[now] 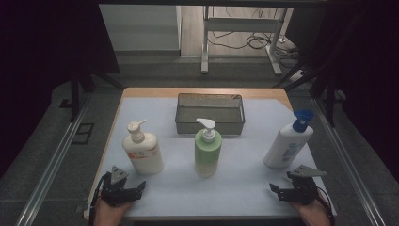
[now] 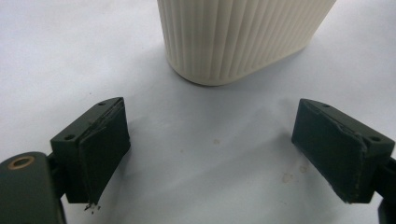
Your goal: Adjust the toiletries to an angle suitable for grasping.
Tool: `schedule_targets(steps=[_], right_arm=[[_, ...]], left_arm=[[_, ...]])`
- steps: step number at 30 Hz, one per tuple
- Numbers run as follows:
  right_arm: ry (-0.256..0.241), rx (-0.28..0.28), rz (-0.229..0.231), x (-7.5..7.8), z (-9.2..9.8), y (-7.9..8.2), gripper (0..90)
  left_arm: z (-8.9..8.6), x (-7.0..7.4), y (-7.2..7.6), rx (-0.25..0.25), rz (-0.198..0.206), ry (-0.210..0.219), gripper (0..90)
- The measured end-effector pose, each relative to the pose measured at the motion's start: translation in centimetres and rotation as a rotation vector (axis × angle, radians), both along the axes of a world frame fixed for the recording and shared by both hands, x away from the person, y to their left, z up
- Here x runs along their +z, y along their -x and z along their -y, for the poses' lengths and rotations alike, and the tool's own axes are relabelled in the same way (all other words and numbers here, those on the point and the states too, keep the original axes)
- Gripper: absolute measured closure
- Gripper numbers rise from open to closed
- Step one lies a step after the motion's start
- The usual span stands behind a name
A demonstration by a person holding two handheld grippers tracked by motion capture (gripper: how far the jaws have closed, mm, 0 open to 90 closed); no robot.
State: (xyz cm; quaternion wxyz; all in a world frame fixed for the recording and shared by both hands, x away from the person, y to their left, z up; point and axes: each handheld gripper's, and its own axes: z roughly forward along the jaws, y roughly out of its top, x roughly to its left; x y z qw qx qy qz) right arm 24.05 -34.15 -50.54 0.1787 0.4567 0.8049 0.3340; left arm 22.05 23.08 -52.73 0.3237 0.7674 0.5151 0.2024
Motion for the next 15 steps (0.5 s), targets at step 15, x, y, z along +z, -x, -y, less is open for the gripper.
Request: schedule_targets(steps=[15], right_arm=[[-0.02, -0.024, -0.028, 1.1, 1.3, -0.2, 13.8]], left_arm=[[0.0, 0.0, 0.0, 0.0, 0.001, 0.001, 10.7]])
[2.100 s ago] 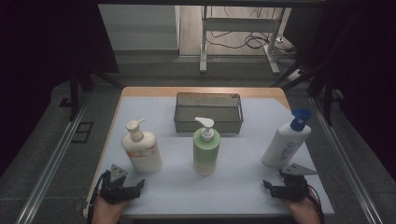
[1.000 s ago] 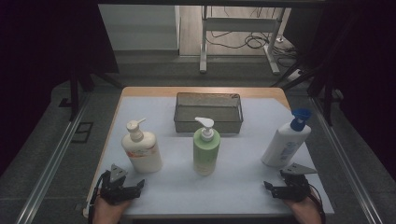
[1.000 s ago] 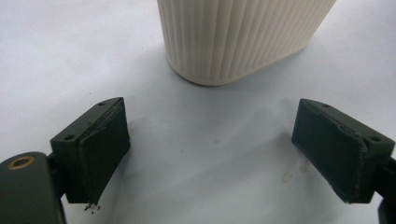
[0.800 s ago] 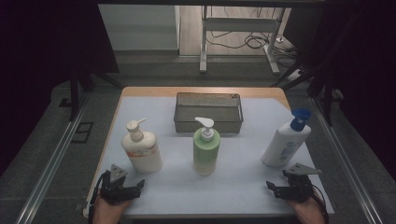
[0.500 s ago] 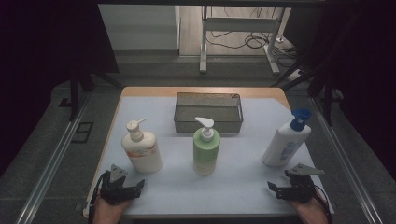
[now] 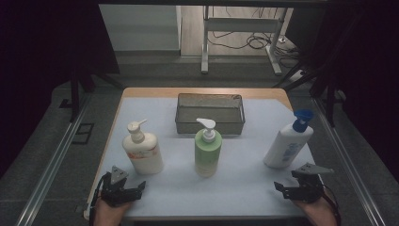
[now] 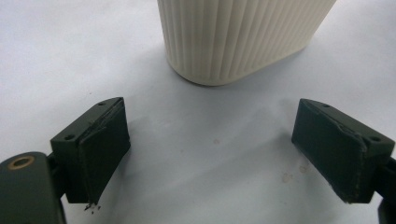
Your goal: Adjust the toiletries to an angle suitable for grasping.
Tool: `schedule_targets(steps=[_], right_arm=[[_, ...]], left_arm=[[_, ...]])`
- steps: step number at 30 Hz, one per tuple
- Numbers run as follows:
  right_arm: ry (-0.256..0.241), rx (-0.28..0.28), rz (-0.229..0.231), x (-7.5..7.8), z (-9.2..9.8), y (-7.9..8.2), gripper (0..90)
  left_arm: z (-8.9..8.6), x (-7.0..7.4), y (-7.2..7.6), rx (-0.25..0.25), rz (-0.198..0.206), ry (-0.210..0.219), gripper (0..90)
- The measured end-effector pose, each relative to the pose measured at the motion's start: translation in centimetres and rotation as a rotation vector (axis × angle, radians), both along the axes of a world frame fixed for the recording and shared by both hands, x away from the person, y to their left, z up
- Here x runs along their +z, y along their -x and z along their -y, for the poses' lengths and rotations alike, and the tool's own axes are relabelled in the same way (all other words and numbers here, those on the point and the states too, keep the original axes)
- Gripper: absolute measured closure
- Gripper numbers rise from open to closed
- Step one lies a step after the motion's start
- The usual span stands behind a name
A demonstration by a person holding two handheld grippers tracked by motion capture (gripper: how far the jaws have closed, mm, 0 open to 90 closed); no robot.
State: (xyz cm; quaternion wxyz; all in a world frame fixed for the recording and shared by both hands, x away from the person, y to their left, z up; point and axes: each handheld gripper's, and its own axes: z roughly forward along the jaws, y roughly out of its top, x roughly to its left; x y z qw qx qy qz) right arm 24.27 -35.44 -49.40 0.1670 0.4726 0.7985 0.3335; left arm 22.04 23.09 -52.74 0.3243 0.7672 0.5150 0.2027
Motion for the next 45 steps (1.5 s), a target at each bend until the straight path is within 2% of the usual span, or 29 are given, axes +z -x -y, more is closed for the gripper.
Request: schedule_targets(steps=[6, 11, 21, 26, 32, 35, 36, 38, 43, 45], right_arm=[[0.014, -0.016, 0.005, 0.8, 0.7, -0.3, 22.1], [-0.004, -0.032, 0.015, 1.3, 1.6, -0.7, 28.7], [0.016, -0.087, 0.028, 1.8, 3.5, -1.4, 40.3], [0.011, -0.098, 0.025, 2.0, 4.1, -1.9, 46.1], [-0.011, -0.124, 0.041, 2.5, 5.1, -2.8, 63.4], [-0.009, -0.131, 0.035, 2.6, 5.5, -3.3, 72.8], [-0.009, -0.131, 0.035, 2.6, 5.5, -3.3, 72.8], [-0.015, -0.134, 0.029, 2.6, 5.9, -4.0, 81.0], [-0.015, -0.14, 0.026, 2.3, 6.1, -5.2, 89.0], [-0.016, -0.141, 0.019, 2.2, 6.1, -5.7, 89.2]], left_arm=[[0.0, 0.0, 0.0, 0.0, 0.0, 0.0, 10.7], [0.0, 0.0, 0.0, 0.0, 0.001, 0.0, 10.7], [0.0, 0.0, 0.0, 0.0, 0.001, 0.001, 10.7], [0.0, 0.0, 0.0, 0.0, 0.001, 0.0, 10.7], [0.0, 0.0, 0.0, 0.0, 0.001, 0.001, 10.7], [0.0, 0.0, 0.0, 0.0, 0.001, 0.001, 10.7], [0.0, 0.0, 0.0, 0.0, 0.001, 0.001, 10.7], [0.0, 0.0, 0.0, 0.001, 0.001, 0.001, 10.7], [0.0, 0.0, 0.0, 0.001, 0.001, 0.001, 10.7], [0.0, 0.0, 0.0, 0.0, 0.002, 0.0, 10.7]])
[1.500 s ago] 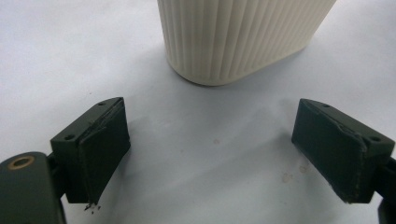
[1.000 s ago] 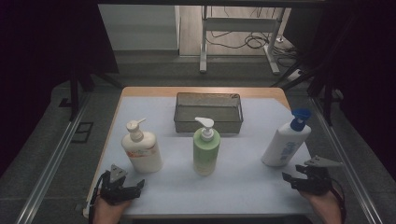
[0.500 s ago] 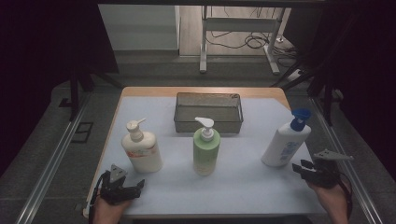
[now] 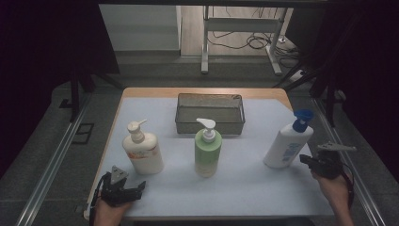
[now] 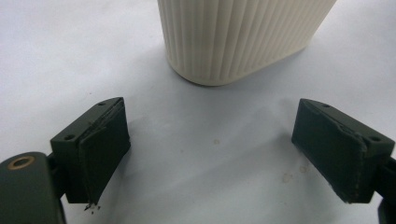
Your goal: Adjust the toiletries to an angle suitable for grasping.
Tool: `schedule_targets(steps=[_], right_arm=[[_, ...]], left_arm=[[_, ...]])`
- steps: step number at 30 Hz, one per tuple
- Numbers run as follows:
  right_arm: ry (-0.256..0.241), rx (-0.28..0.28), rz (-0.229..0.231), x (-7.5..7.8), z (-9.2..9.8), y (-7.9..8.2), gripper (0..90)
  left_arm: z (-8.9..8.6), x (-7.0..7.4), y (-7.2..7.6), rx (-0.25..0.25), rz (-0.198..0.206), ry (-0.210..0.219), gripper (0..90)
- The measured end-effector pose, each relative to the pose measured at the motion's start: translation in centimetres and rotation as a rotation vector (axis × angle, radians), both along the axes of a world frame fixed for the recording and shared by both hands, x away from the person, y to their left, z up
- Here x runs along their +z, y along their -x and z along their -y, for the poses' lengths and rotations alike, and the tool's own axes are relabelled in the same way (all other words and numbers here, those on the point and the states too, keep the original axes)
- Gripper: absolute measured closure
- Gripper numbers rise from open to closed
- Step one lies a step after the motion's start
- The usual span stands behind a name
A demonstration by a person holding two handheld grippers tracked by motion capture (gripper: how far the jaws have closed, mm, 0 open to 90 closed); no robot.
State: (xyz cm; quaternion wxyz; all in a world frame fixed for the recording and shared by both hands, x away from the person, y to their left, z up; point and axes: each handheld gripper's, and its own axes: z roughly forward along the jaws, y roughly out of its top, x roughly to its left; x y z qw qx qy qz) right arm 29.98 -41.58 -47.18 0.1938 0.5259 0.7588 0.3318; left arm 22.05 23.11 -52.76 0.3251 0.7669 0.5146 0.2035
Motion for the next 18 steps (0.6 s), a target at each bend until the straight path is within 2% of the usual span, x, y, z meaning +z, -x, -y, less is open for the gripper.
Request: schedule_targets(steps=[8, 15, 18], right_arm=[[-0.02, 0.01, -0.007, -0.6, 0.1, -2.1, 89.0], [-0.074, 0.027, -0.016, -1.3, -0.1, -3.5, 88.9], [-0.076, 0.036, -0.017, -1.5, -0.1, -3.8, 89.1]], left_arm=[[0.0, 0.0, 0.0, -0.002, -0.001, -0.001, 10.7], [0.0, 0.0, 0.0, -0.001, -0.002, -0.001, 10.7], [0.0, 0.0, 0.0, -0.002, -0.001, -0.001, 10.7]])
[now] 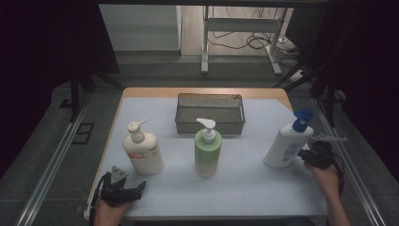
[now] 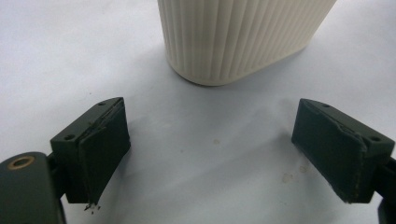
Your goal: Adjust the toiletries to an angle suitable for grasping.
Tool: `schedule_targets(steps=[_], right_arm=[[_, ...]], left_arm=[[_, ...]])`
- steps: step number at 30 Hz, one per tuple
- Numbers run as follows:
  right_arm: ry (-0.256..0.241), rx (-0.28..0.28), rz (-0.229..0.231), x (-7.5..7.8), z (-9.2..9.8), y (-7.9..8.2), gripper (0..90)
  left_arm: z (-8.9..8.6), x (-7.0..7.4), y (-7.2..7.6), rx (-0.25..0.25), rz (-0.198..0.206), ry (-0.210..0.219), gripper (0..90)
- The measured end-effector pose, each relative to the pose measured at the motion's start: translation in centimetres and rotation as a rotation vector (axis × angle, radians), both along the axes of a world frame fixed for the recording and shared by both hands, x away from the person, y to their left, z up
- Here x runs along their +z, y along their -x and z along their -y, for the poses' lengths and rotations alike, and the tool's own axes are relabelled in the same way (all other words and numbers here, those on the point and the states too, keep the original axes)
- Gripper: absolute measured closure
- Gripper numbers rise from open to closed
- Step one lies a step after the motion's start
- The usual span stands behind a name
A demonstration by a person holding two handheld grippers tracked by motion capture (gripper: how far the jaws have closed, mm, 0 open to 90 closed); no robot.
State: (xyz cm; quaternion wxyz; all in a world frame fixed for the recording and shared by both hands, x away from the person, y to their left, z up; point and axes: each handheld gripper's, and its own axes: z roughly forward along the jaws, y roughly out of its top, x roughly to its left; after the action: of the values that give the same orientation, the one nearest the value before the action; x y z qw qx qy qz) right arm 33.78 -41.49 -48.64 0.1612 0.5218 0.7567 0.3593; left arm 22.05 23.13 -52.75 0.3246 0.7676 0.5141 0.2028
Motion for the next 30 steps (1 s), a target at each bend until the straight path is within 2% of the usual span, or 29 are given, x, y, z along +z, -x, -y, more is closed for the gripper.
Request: schedule_targets(steps=[9, 18, 30], right_arm=[[-0.047, 0.029, -0.017, -0.3, 0.47, -0.62, 89.5], [-0.06, 0.052, -0.032, -0.45, 0.68, -0.33, 89.5], [-0.055, 0.09, -0.029, -0.54, 0.0, 0.36, 89.6]], left_arm=[[-0.01, 0.01, -0.01, -0.001, 0.0, -0.002, 10.7], [-0.01, 0.02, -0.01, 0.0, -0.001, -0.003, 10.7], [0.01, 0.01, -0.01, 0.001, -0.001, -0.002, 10.7]])
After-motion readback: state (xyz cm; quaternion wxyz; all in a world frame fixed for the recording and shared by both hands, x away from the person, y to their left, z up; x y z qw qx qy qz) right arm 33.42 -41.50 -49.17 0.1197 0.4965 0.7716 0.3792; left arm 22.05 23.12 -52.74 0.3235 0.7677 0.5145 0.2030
